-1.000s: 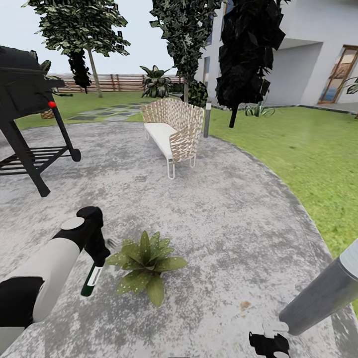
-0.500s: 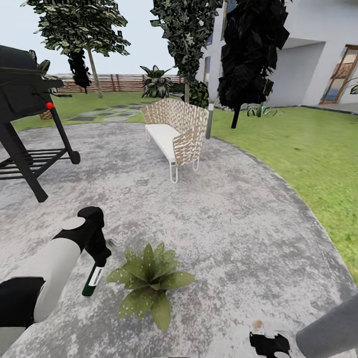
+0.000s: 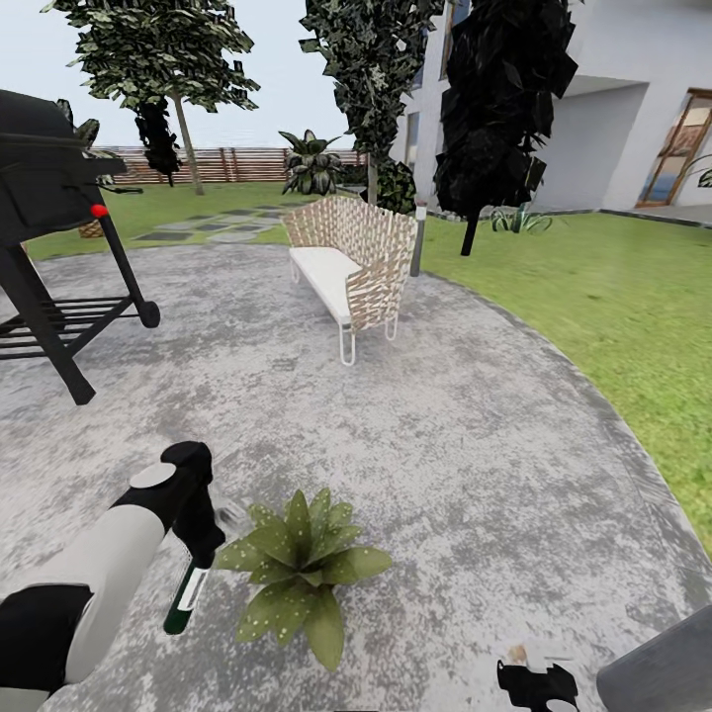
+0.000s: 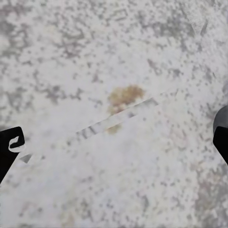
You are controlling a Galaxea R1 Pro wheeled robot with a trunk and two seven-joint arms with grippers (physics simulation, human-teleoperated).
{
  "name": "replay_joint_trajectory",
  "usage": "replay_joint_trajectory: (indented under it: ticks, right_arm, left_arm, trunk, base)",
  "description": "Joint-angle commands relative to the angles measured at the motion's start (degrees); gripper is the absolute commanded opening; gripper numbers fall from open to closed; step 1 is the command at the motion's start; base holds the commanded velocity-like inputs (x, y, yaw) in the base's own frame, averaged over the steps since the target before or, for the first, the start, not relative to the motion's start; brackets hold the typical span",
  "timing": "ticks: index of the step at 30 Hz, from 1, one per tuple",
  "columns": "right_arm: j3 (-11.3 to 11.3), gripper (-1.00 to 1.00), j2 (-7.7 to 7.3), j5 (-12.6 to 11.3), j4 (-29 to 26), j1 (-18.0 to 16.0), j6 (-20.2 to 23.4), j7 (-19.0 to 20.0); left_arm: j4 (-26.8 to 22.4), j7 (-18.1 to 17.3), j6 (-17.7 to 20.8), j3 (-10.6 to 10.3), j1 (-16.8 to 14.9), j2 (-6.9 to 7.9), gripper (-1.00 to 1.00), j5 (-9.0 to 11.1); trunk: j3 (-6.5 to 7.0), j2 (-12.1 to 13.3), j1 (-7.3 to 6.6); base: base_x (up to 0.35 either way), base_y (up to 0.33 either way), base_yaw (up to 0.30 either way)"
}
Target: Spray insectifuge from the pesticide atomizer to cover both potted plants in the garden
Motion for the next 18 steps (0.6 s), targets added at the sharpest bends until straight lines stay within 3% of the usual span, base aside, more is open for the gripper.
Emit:
replay_joint_trajectory:
  ticks: [1,5,11,15,17,18]
  right_arm:
    - [-0.2,1.00,0.01,0.3,0.1,0.0,-0.2,-0.1]
    - [-0.2,1.00,0.01,0.3,0.1,0.0,-0.2,-0.1]
    - [-0.2,1.00,0.01,0.3,0.1,0.0,-0.2,-0.1]
    - [-0.2,1.00,0.01,0.3,0.1,0.0,-0.2,-0.1]
    - [-0.2,1.00,0.01,0.3,0.1,0.0,-0.2,-0.1]
    - [-0.2,1.00,0.01,0.3,0.1,0.0,-0.2,-0.1]
  left_arm:
    - [-0.5,-0.5,0.7,-0.3,0.0,-0.46,-1.00,-0.3]
    - [-2.6,-0.5,0.7,0.0,0.1,-1.09,-1.00,-0.2]
    - [-3.4,-0.5,0.1,0.8,3.8,1.10,-1.00,-0.1]
    - [-3.4,-0.5,-3.2,1.0,5.7,1.59,-1.00,0.0]
    - [-3.3,-0.5,-4.6,1.1,6.6,1.63,-1.00,0.9]
    - [-3.3,-0.5,-4.8,1.1,6.8,1.64,-1.00,2.3]
  trunk:
    - [-0.05,0.0,-0.01]
    - [-0.05,0.0,-0.01]
    - [-0.05,0.0,-0.01]
    - [-0.05,0.0,-0.01]
    - [-0.05,0.0,-0.01]
    - [-0.05,0.0,-0.01]
  base:
    - [0.000,0.000,0.000]
    - [0.000,0.000,0.000]
    - [0.000,0.000,0.000]
    - [0.000,0.000,0.000]
    - [0.000,0.000,0.000]
    - [0.000,0.000,0.000]
